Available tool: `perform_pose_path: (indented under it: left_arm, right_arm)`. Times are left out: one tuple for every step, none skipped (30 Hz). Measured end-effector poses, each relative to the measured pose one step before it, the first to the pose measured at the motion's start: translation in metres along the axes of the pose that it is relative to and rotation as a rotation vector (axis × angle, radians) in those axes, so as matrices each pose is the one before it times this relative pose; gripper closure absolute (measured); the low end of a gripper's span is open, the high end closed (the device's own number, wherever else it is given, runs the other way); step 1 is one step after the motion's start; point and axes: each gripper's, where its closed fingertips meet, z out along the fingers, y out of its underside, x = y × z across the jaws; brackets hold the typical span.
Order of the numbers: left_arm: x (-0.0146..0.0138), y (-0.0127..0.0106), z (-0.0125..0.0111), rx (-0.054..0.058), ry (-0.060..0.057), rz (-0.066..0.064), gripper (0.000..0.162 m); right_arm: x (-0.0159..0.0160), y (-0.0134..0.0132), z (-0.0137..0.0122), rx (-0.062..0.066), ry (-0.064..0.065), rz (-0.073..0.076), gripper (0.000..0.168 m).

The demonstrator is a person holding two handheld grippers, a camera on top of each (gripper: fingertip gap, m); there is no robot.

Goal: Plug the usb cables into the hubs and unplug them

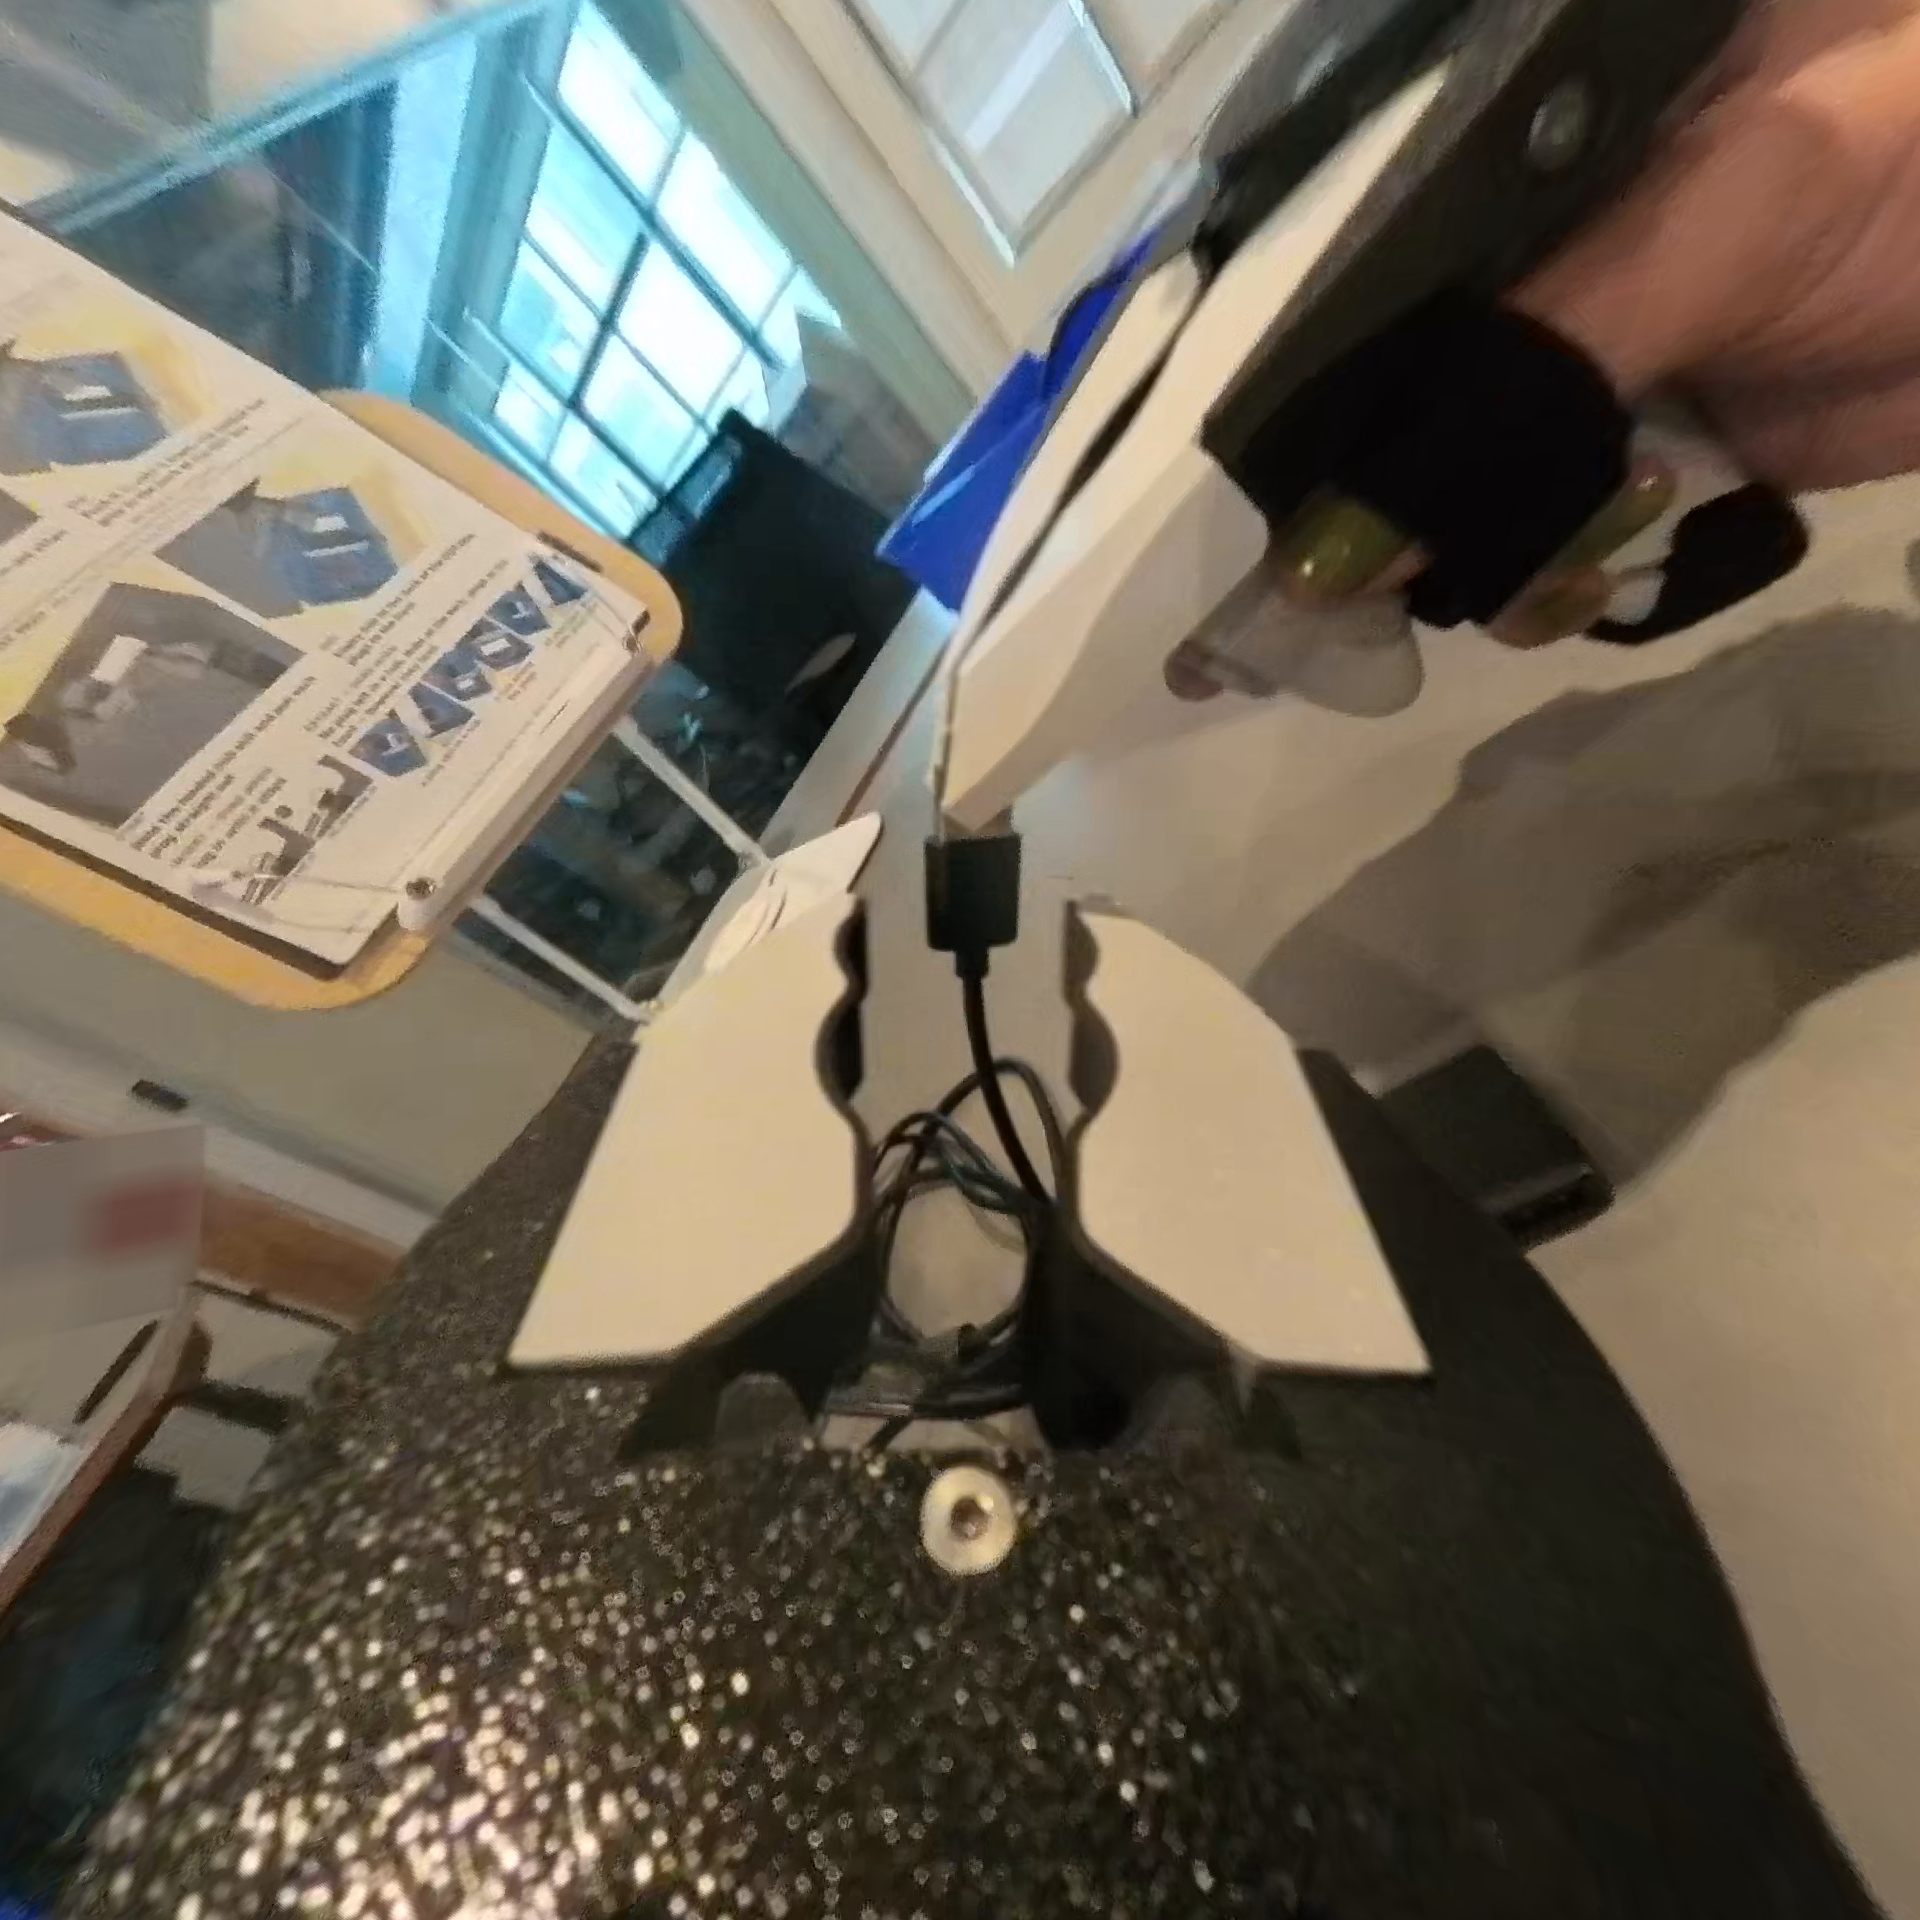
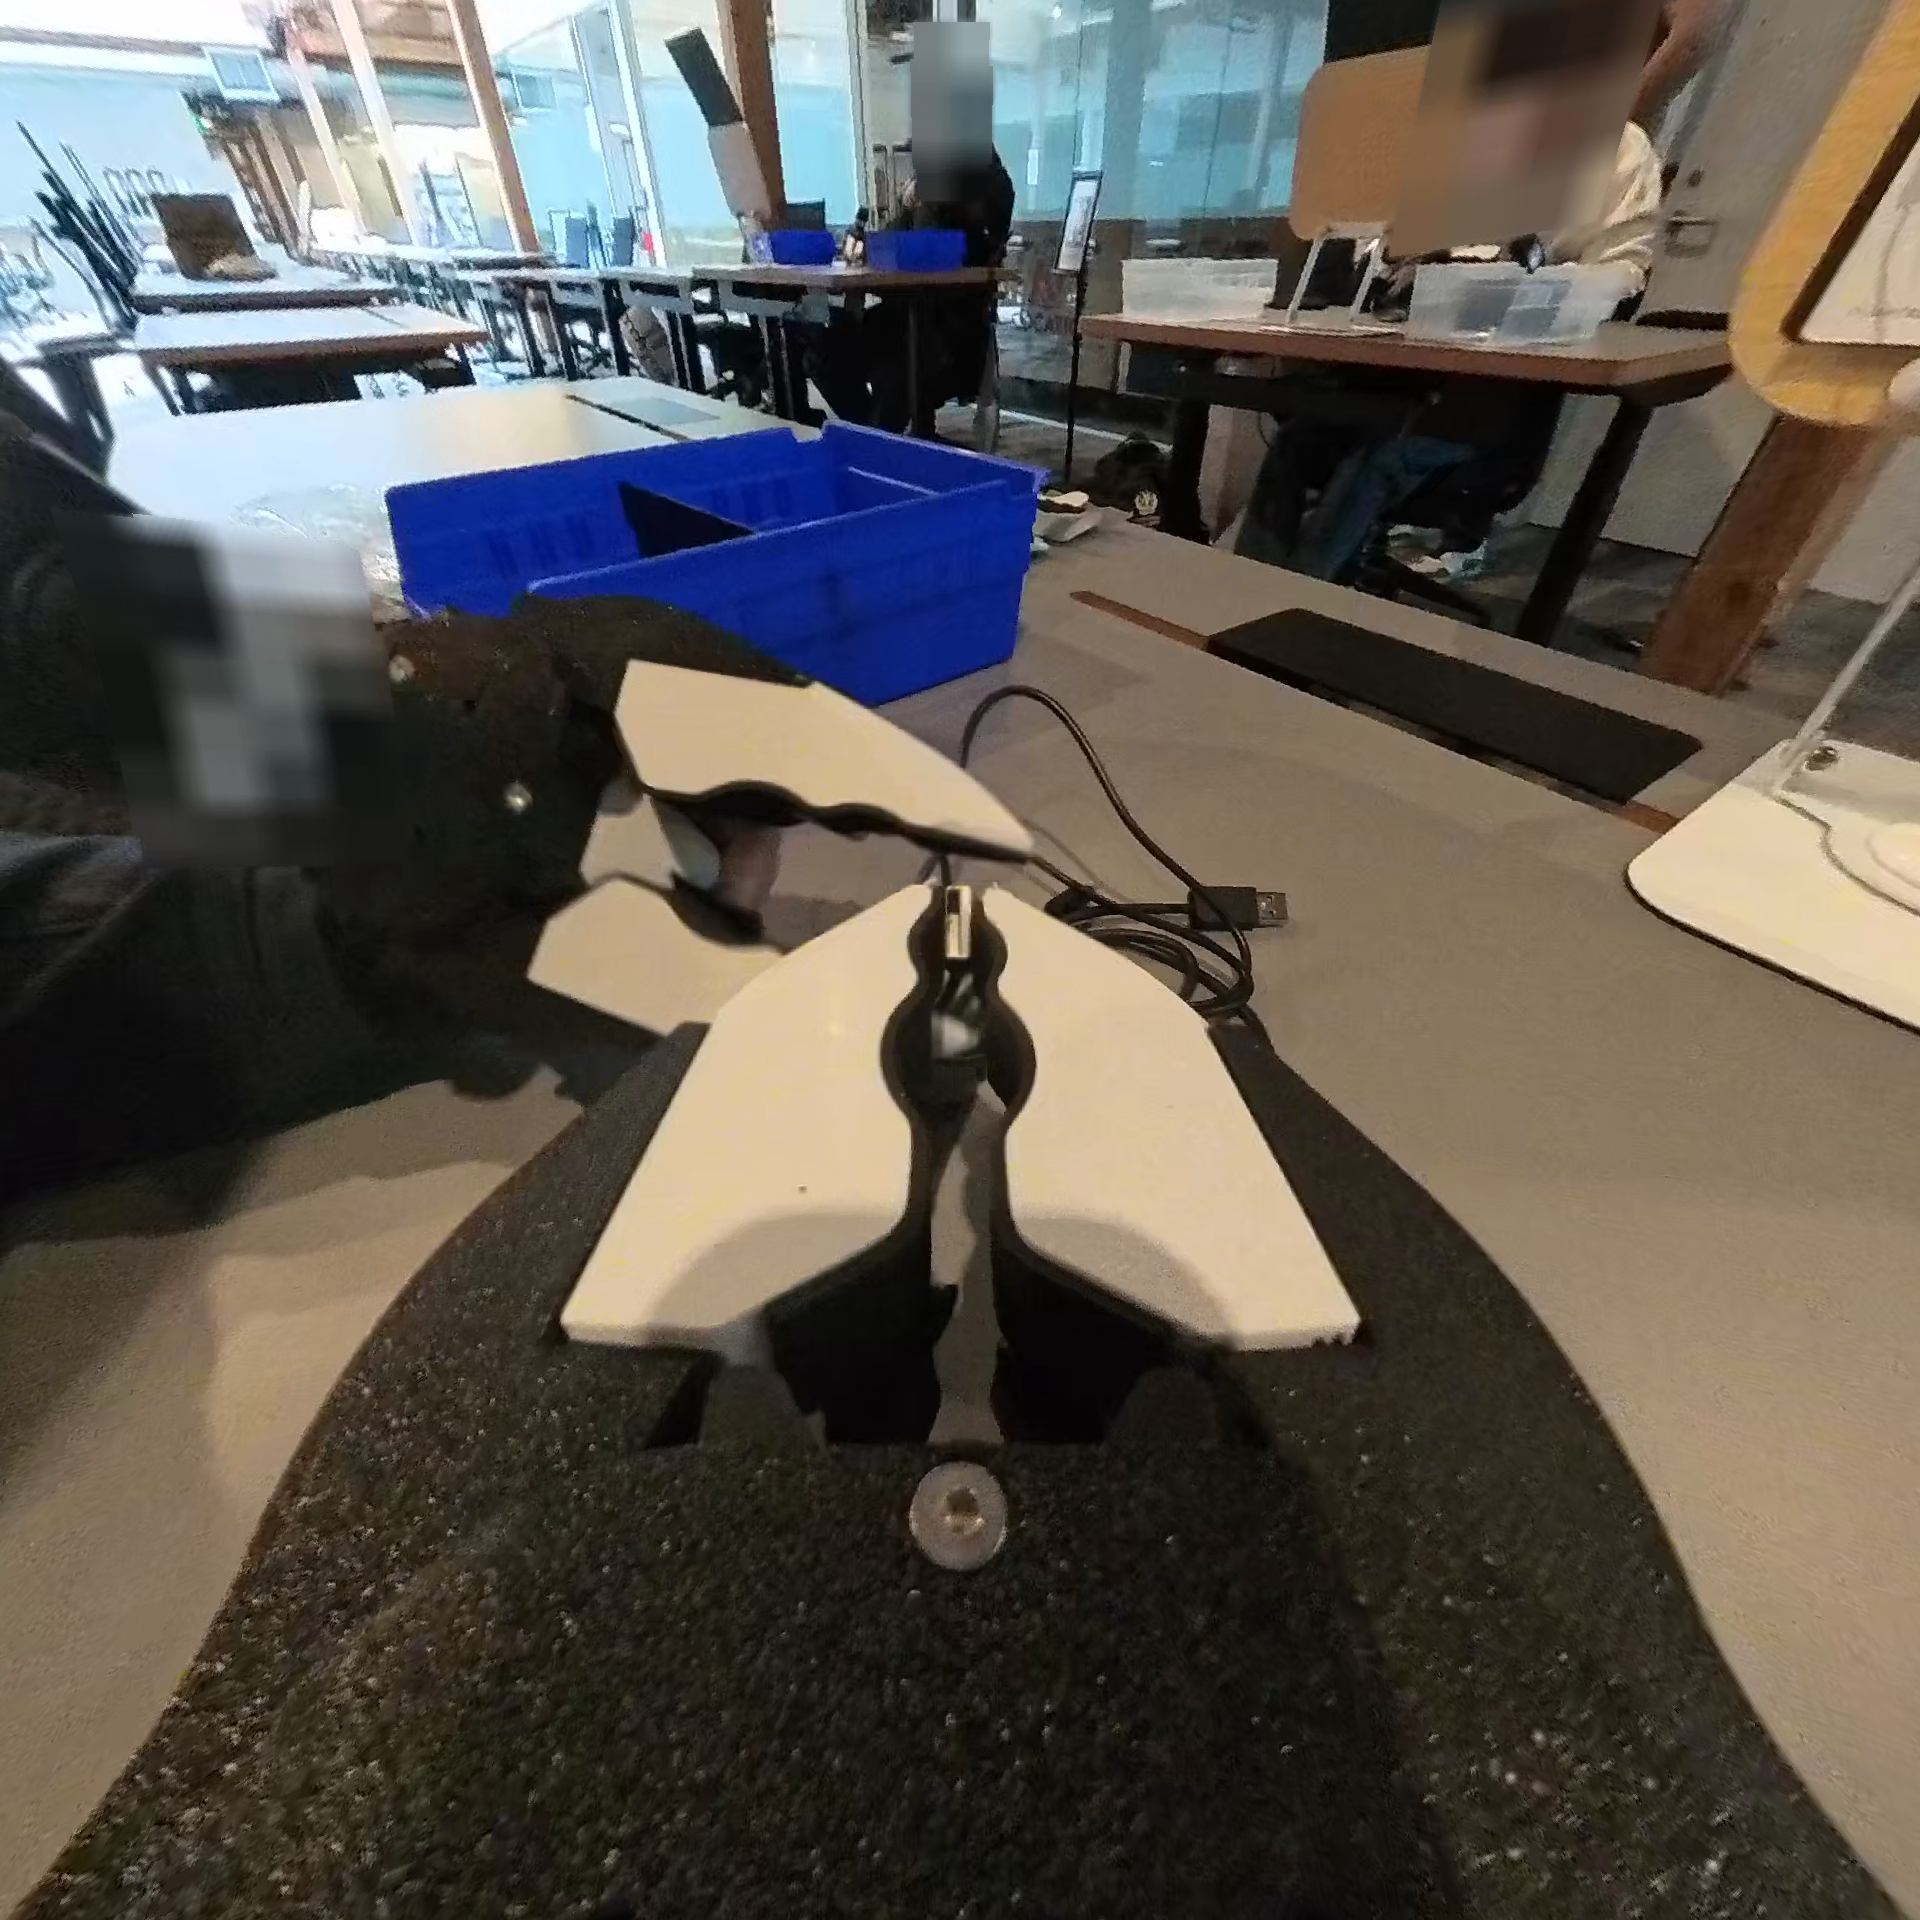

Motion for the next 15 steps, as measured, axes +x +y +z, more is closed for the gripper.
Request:
perform_pose_path:
  left_arm:
    - [0.0022, 0.00322, 0.00226, -0.0327, 0.0044, 0.0131, 0.127]
    - [0.0029, 0.00147, 0.00162, -0.0179, 0.0095, 0.0051, 0.122]
    - [0.00153, -0.0006, 0.00089, -0.0019, 0.0007, -0.0023, 0.116]
    - [-0.00062, -0.00182, -0.0001, 0.0057, -0.0119, -0.0019, 0.119]
    - [-0.0023, -0.00185, -0.00053, 0.0059, -0.021, 0.0039, 0.125]
    - [-0.00376, -0.00098, -0.00071, 0.0008, -0.0287, 0.0085, 0.13]
    - [-0.00243, 0.00034, -0.00043, -0.0065, -0.0182, 0.0099, 0.133]
    - [-0.00077, 0.00131, 0.00023, -0.0117, -0.0047, 0.0056, 0.133]
    - [0.00003, 0.00147, 0.0005, -0.0106, -0.0009, -0.0014, 0.133]
    - [0.0004, 0.00046, 0.00036, -0.0038, 0.0005, -0.0033, 0.133]
    - [0.00137, -0.00032, 0.00013, 0.0016, 0.006, -0.0008, 0.134]
    - [0.00043, -0.00094, -0.00005, 0.0032, -0.0008, 0.0002, 0.136]
    - [-0.00005, -0.0011, -0.00032, 0.0044, -0.0036, 0.0026, 0.137]
    - [0.00013, -0.00088, -0.00039, 0.0016, -0.0015, 0.0054, 0.138]
    - [-0.00053, 0.00034, -0.00012, -0.0054, -0.005, 0.0049, 0.14]
  right_arm:
    - [0.00008, -0.00061, -0.00025, 0.0088, 0.0004, 0.0088, 0.164]
    - [0.00044, -0.00022, -0.00006, 0.0045, 0.0041, 0.0018, 0.164]
    - [-0.00027, 0.00059, 0.00024, -0.0034, 0.0, -0.0016, 0.164]
    - [-0.00017, 0.00086, 0.00066, -0.0053, 0.0026, -0.001, 0.164]
    - [-0.00019, 0.00074, 0.00071, -0.0028, 0.0046, -0.0009, 0.164]
    - [-0.00093, 0.00035, 0.00052, -0.001, -0.0006, -0.0016, 0.164]
    - [-0.00094, 0.00016, 0.00057, -0.0003, -0.001, -0.0002, 0.164]
    - [-0.00063, 0.00003, 0.00059, 0.0007, 0.0002, 0.0007, 0.164]
    - [-0.0012, -0.00029, 0.0005, 0.0019, -0.004, 0.0012, 0.164]
    - [-0.00101, -0.00026, 0.00058, 0.0015, -0.004, 0.0033, 0.164]
    - [-0.00021, -0.00035, 0.00024, 0.0027, 0.0017, 0.003, 0.164]
    - [-0.0001, -0.00036, 0.00017, 0.0037, 0.0029, -0.0001, 0.164]
    - [-0.00049, -0.00006, 0.00025, 0.0003, -0.0001, -0.0016, 0.164]
    - [-0.0003, 0.00029, 0.00034, -0.001, 0.0004, -0.0014, 0.164]
    - [-0.00023, 0.0004, 0.00022, -0.0018, 0.0006, -0.0011, 0.164]
